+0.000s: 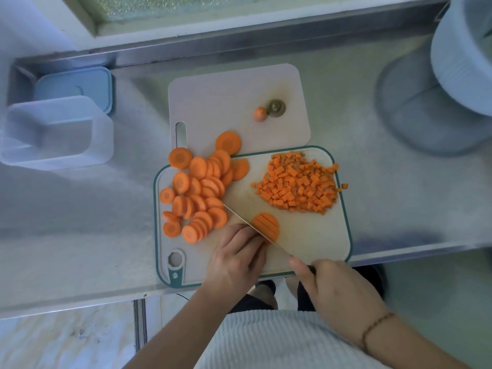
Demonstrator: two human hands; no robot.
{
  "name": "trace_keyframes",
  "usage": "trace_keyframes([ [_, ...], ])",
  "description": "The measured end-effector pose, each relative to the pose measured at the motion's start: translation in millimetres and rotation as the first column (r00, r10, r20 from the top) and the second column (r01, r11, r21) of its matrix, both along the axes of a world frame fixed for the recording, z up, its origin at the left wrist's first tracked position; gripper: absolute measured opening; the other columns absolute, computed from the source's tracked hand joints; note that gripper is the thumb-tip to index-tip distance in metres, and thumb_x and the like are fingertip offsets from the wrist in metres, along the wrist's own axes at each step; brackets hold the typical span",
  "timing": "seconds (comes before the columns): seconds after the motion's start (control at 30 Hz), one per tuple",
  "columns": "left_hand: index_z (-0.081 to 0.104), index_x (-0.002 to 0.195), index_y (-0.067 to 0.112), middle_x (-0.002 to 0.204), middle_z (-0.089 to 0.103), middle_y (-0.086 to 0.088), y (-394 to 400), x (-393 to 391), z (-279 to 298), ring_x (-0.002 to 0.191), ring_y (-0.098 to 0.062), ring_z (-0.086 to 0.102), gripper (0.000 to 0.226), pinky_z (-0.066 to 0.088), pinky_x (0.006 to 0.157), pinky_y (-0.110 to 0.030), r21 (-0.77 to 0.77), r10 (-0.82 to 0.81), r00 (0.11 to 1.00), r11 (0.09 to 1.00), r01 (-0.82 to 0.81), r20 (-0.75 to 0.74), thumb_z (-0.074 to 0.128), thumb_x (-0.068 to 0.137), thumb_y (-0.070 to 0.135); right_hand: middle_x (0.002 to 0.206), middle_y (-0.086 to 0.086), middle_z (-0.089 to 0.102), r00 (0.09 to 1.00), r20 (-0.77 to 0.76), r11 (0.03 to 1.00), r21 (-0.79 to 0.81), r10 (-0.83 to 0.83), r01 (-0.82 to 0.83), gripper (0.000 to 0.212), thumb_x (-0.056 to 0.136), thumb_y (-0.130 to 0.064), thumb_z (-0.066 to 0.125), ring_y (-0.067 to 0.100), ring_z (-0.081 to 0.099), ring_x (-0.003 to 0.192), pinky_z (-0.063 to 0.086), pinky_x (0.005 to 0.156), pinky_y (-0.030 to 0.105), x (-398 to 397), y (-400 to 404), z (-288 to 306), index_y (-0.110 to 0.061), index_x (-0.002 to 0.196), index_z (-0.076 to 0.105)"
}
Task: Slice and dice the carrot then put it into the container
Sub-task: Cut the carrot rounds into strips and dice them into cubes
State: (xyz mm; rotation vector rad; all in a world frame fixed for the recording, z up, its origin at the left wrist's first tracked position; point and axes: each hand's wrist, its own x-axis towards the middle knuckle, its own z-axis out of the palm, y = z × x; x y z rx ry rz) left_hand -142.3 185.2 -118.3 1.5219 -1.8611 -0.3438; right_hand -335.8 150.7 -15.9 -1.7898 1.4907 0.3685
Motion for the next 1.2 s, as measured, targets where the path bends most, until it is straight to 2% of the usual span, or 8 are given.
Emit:
trace_keyframes([
  [0.17, 0.078, 0.097, 0.003, 0.106, 0.072, -0.008, -0.3, 6.4, 3.5, 0.103, -0.027, 0.066, 0.01, 0.052, 0.096, -0.032, 0.01, -0.014, 1.0, 1.0, 0.014, 0.023, 0.075, 0.087, 0.002, 0.055, 0.0, 0.054, 0.995, 0.081, 0.998, 0.004, -0.06, 0.06, 0.071, 0.08, -0.077, 0.009, 0.012, 0.052, 0.054, 0.049, 0.06, 0.033, -12.1, 3.9, 0.0, -0.022, 0.058, 0.048],
  [0.33, 0.077, 0.092, 0.001, 0.101, 0.072, -0.009, 3.2, 8.4, -1.7, 0.099, -0.029, 0.066, 0.005, 0.055, 0.087, -0.036, -0.026, 0.011, 1.0, 1.0, -0.01, 0.016, 0.075, 0.087, 0.0, 0.051, 0.001, 0.049, 0.999, 0.017, 0.993, 0.105, -0.051, 0.049, 0.074, 0.072, -0.079, 0.005, 0.013, 0.049, 0.051, 0.045, 0.059, 0.031, -29.1, 17.2, 5.3, -0.019, 0.055, 0.043],
  [0.43, 0.077, 0.089, 0.0, 0.101, 0.073, -0.009, 1.5, 7.1, -0.7, 0.102, -0.025, 0.067, 0.008, 0.055, 0.09, -0.036, -0.046, -0.005, 1.0, 0.999, 0.005, -0.001, 0.07, 0.091, 0.003, 0.056, -0.004, 0.05, 0.999, -0.023, 0.994, 0.101, -0.032, 0.034, 0.072, 0.071, -0.078, 0.001, 0.009, 0.048, 0.053, 0.044, 0.059, 0.028, -17.5, 12.2, 3.2, -0.022, 0.058, 0.044],
  [0.57, 0.078, 0.092, 0.0, 0.103, 0.074, -0.008, 1.4, 8.5, -1.2, 0.106, -0.023, 0.068, 0.007, 0.055, 0.093, -0.034, -0.04, -0.017, 1.0, 0.999, 0.016, -0.023, 0.071, 0.09, 0.002, 0.057, -0.002, 0.052, 0.998, 0.051, 1.0, 0.021, -0.023, 0.022, 0.071, 0.082, -0.075, 0.008, 0.01, 0.049, 0.052, 0.047, 0.061, 0.031, -2.3, 5.5, -3.6, -0.021, 0.06, 0.048],
  [0.73, 0.077, 0.087, 0.001, 0.098, 0.074, -0.007, 5.2, 8.9, -4.0, 0.101, -0.025, 0.068, 0.007, 0.055, 0.091, -0.035, -0.072, 0.019, 1.0, 0.997, -0.02, -0.005, 0.072, 0.09, 0.005, 0.051, -0.001, 0.052, 0.996, 0.065, 0.995, 0.081, -0.066, 0.061, 0.072, 0.076, -0.077, 0.011, 0.011, 0.052, 0.053, 0.045, 0.061, 0.03, -21.7, 16.9, 6.1, -0.019, 0.055, 0.046],
  [0.83, 0.077, 0.084, 0.003, 0.095, 0.074, -0.006, 5.6, 8.6, -5.7, 0.096, -0.024, 0.067, 0.007, 0.054, 0.09, -0.032, -0.096, 0.046, 0.999, 0.994, -0.046, 0.002, 0.074, 0.089, 0.006, 0.048, 0.001, 0.048, 0.997, 0.049, 0.992, 0.114, -0.062, 0.056, 0.074, 0.072, -0.08, 0.007, 0.014, 0.051, 0.051, 0.041, 0.055, 0.028, -30.1, 22.8, 4.0, -0.018, 0.053, 0.042],
  [0.97, 0.078, 0.083, 0.003, 0.095, 0.075, -0.004, 7.6, 10.2, -5.7, 0.094, -0.021, 0.07, 0.003, 0.055, 0.089, -0.031, -0.084, 0.046, 0.999, 0.995, -0.046, -0.009, 0.08, 0.082, 0.001, 0.046, 0.001, 0.047, 0.995, 0.073, 0.992, 0.114, -0.063, 0.054, 0.091, 0.06, -0.094, -0.006, 0.011, 0.051, 0.05, 0.037, 0.051, 0.025, -29.7, 26.6, -6.6, -0.017, 0.051, 0.042],
  [1.2, 0.08, 0.086, 0.002, 0.096, 0.077, -0.005, 18.5, 15.0, -4.9, 0.097, -0.022, 0.073, 0.001, 0.058, 0.088, -0.036, -0.074, 0.024, 1.0, 0.997, -0.024, -0.011, 0.079, 0.085, 0.002, 0.046, -0.001, 0.047, 0.995, 0.087, 0.994, 0.108, -0.044, 0.035, 0.094, 0.055, -0.096, -0.012, 0.011, 0.05, 0.05, 0.035, 0.049, 0.024, -32.1, 27.6, -4.9, -0.019, 0.052, 0.042],
])
